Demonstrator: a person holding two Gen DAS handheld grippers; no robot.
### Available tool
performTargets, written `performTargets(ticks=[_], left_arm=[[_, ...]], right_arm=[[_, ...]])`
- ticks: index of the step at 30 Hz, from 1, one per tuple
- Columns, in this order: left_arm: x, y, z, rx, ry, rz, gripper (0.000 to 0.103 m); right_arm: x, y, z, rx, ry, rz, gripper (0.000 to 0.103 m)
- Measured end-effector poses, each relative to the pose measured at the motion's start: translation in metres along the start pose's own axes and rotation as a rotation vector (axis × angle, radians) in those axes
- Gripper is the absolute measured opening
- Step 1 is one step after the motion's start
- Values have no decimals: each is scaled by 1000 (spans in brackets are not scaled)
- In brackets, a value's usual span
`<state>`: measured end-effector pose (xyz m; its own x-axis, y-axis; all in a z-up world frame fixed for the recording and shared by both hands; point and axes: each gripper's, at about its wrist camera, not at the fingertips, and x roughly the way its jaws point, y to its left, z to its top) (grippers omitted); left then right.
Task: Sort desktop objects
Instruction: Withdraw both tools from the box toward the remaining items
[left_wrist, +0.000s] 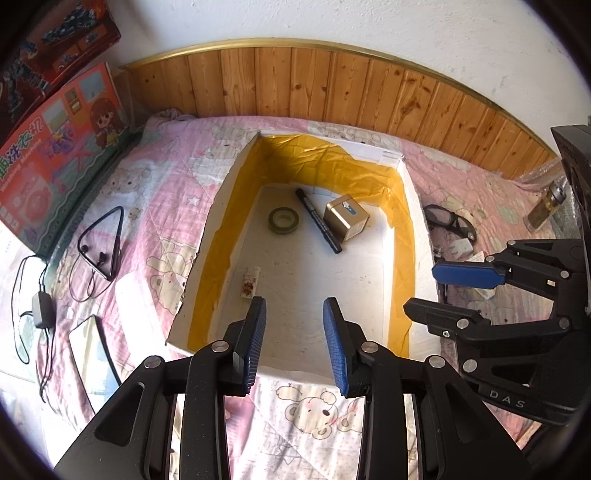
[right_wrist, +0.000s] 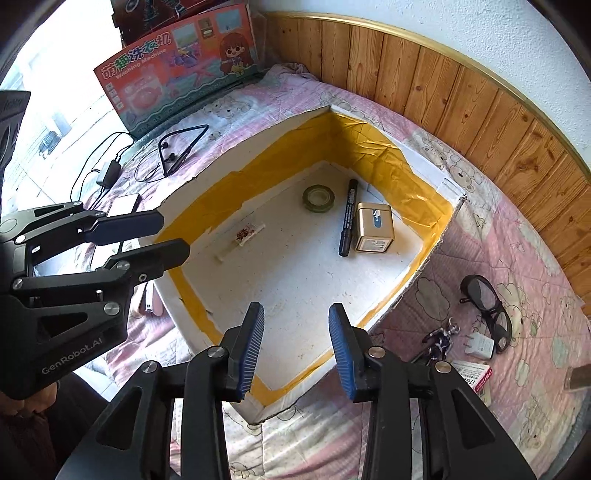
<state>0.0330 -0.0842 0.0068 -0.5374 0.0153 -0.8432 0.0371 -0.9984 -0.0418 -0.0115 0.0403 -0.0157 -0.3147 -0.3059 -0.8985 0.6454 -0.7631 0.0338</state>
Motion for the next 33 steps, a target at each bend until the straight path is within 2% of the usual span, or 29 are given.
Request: performTargets(ticks=[7,13,21,26,33], left_arm=[[-5,-15,-3,34,-12,1,37],[-7,-17,-4,14,-22,12,37],[-16,-34,-9,29,-54,-14,37],[-20,-41,-8,21,-77,-47,37],[-25,-57,-7,11,-114,-137,37]], right_arm=[[-20,10,-24,-24,-57,-14,43],[-29,17,-43,-50,-85,-32,46],[-55,17,-76,-8,-234,-5,50],[-73,14,-88,11,-301,13,50],[-93,-6,-111,69,-368,30,51]])
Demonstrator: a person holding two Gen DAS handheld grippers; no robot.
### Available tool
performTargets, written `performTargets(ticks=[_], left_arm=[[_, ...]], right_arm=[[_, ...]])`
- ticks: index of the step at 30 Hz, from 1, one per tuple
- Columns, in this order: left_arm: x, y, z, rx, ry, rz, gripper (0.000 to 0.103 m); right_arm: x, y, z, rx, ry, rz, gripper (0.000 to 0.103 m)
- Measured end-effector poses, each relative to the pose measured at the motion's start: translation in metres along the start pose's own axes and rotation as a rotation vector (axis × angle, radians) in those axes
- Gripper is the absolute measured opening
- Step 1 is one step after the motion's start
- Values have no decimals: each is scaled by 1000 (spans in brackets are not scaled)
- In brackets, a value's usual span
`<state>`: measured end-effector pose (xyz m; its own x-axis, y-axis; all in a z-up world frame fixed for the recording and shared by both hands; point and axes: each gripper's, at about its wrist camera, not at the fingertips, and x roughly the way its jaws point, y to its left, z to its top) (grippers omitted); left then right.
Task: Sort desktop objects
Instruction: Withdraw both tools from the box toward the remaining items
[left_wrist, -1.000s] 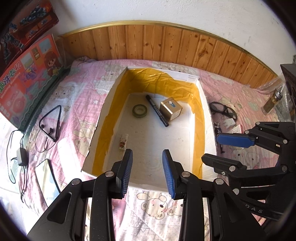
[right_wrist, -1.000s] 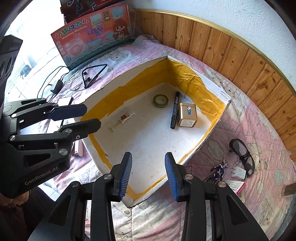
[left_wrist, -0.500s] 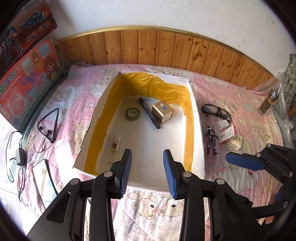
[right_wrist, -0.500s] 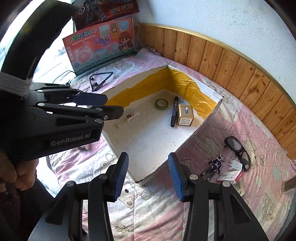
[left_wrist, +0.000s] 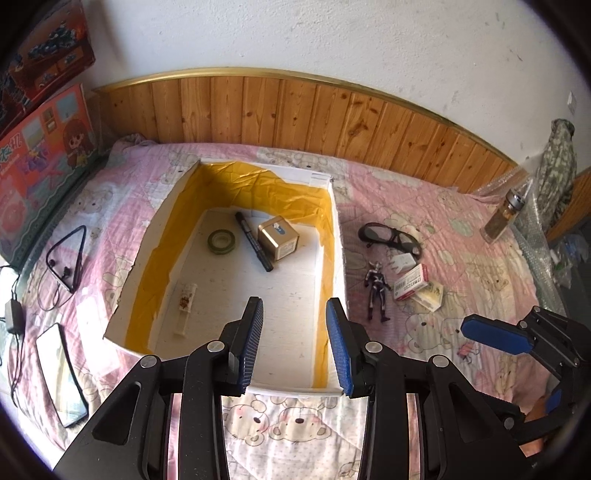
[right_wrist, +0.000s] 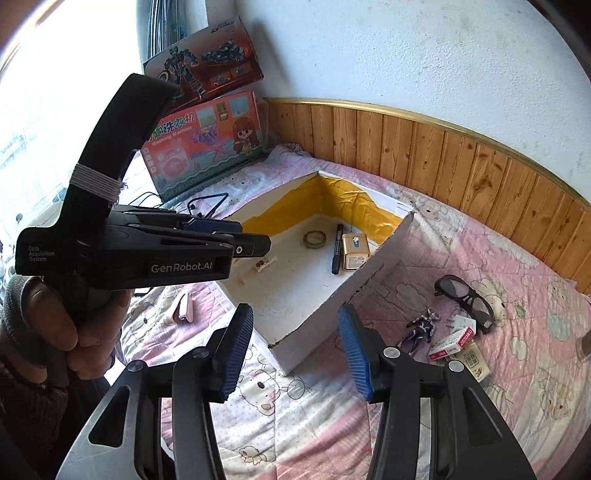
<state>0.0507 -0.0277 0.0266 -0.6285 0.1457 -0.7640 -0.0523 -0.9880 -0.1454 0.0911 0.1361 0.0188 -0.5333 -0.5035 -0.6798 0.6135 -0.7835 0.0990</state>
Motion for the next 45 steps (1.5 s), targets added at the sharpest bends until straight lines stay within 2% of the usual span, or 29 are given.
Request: performTargets(ticks=[7,13,22,25,30,32,34,39,42,45], left_arm=[[4,-33,0,39,-38,-53,37],[15,-68,-1,101,-39,-92,39],[60,-124,-13,207,47,-123,41],[81,-138,-17,222,85,-123,41],[120,-155,-22,242,136,-104,41],[137,-159,-23,240,156,-100,41],[155,-160,-23,226,175,-90,41],[192,-155,-21,179,193,-69,41],[209,-144,-24,145,221,-53,41],[220,-132,-21,78,230,-82,41]], right_arm=[[-18,-29,-19,66,-35,-7,51],[-26,-66,-34,122,-33,-55,51],[-35,-153,-61,309,-4,-183,51],[-33,-182,-72,375,26,-222,51],[-18,-224,-92,435,113,-239,53],[-6,-232,-100,421,157,-203,55],[13,-234,-100,358,215,-190,60],[59,-228,-91,170,273,-218,67],[87,-231,-91,142,320,-229,70],[108,-233,-93,111,344,-245,73]])
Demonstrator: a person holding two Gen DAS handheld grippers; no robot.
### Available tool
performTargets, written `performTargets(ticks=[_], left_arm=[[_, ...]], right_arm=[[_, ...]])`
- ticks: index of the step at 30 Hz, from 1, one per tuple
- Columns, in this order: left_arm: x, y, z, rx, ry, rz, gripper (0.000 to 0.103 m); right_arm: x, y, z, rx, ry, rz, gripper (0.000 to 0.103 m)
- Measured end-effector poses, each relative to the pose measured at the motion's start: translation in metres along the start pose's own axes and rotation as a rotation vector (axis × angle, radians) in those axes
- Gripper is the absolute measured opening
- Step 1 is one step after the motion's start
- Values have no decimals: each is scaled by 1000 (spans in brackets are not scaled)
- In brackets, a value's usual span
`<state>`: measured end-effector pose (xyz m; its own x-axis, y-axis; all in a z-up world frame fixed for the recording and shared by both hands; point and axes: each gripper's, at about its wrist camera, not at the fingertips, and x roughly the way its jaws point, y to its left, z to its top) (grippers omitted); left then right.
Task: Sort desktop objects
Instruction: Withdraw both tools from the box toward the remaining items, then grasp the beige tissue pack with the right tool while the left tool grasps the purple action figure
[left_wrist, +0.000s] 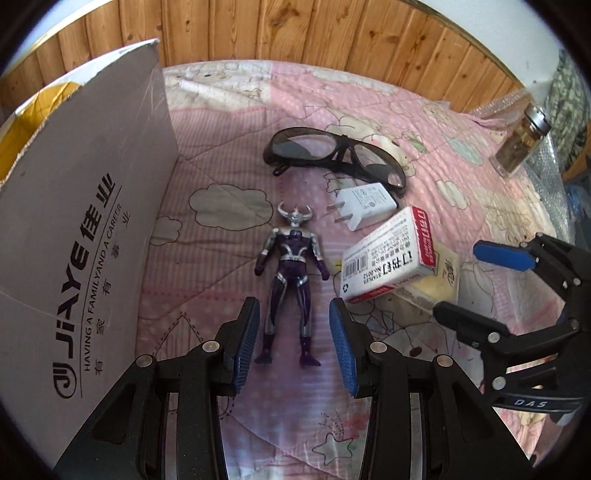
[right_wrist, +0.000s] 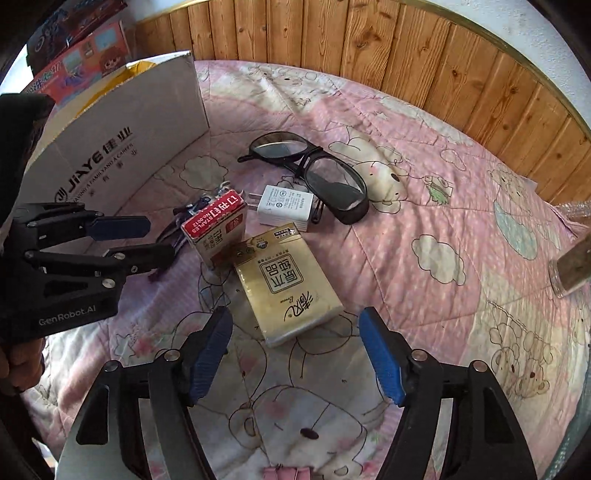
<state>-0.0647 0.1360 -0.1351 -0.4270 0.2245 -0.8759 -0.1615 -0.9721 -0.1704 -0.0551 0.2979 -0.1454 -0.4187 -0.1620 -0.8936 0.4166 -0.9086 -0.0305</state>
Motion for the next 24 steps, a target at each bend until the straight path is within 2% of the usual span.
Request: performTargets(ticks=[4,6,9,10,12,14,15,16,24], left_arm=[[12,1,5,-30,-2,-44,43],[23,-3,6,-17,6,-28,44],[27,-7,6,-7,-61,-5,46],[28,-8,7,-12,-74,-3,47],[30,-7,7,-13,-96,-4,45],[30,-7,7,-10,-102,-5,42],[29,-6,7,-7,-101,-7,41],[29,-6,7,-4,-99,-9,26],[24,-8,7,-6,-80,5,27]], right_arm=[[23,4,4,-49,20,-14,79],[30,6,3,-70,17,-9,79],[34,5,-1,-84,3,-9,78],[35,3,-2,-75,2,2,77],[34,-1,-2,-48,6,53,61],[32,-3,-2,-34,16,66,57],[30,-3,-1,-29,23,77,56],[29,-3,-1,-20,30,89,56],[14,-1,-4,28,67,106,55]])
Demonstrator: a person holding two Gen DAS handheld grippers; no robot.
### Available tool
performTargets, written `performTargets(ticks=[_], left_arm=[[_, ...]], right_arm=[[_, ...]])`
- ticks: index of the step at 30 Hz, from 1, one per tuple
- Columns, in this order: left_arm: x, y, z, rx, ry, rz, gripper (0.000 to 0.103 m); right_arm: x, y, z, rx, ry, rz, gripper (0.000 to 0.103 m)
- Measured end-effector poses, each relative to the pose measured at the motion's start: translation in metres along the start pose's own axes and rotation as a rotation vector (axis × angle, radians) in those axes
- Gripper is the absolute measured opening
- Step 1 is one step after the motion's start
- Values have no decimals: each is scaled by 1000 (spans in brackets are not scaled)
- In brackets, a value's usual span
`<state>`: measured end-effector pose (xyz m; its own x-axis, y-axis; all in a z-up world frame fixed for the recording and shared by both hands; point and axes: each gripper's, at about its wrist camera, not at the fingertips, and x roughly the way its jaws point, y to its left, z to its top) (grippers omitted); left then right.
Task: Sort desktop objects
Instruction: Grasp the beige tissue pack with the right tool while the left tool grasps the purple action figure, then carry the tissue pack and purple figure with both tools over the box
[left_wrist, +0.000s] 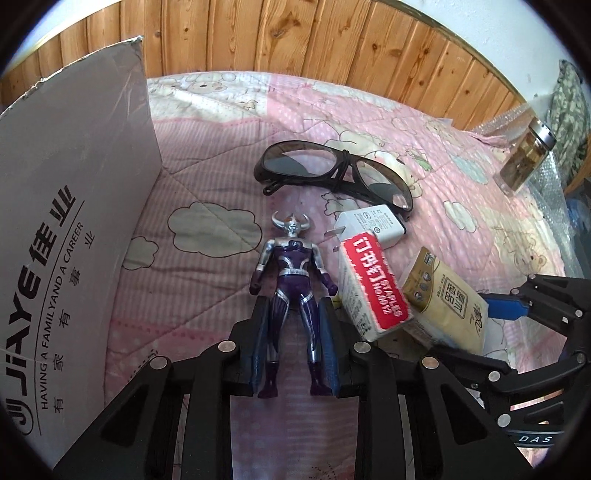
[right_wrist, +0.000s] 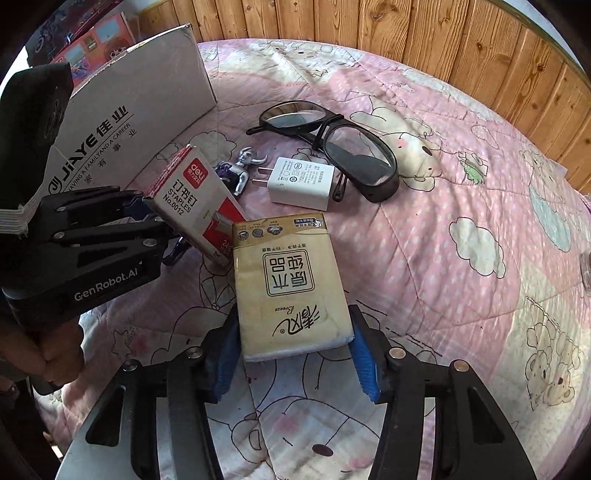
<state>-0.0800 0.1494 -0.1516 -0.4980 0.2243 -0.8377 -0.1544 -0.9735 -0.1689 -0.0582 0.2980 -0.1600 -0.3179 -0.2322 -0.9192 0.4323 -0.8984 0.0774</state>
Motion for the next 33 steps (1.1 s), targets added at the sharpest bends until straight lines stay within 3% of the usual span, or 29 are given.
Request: performTargets(ticks=[8,17,33], left_arm=[[-38,-1,3,-17,-52,-7,27],[-80,-9,1,11,-100,19,27],[-154,0,-6,6,-191,-2,27]], right_arm=[[-28,-1,5,60,-35,24,55],[-58,21,0,52,-79,34,55],[-105,76,-5,5,-170,42,55]])
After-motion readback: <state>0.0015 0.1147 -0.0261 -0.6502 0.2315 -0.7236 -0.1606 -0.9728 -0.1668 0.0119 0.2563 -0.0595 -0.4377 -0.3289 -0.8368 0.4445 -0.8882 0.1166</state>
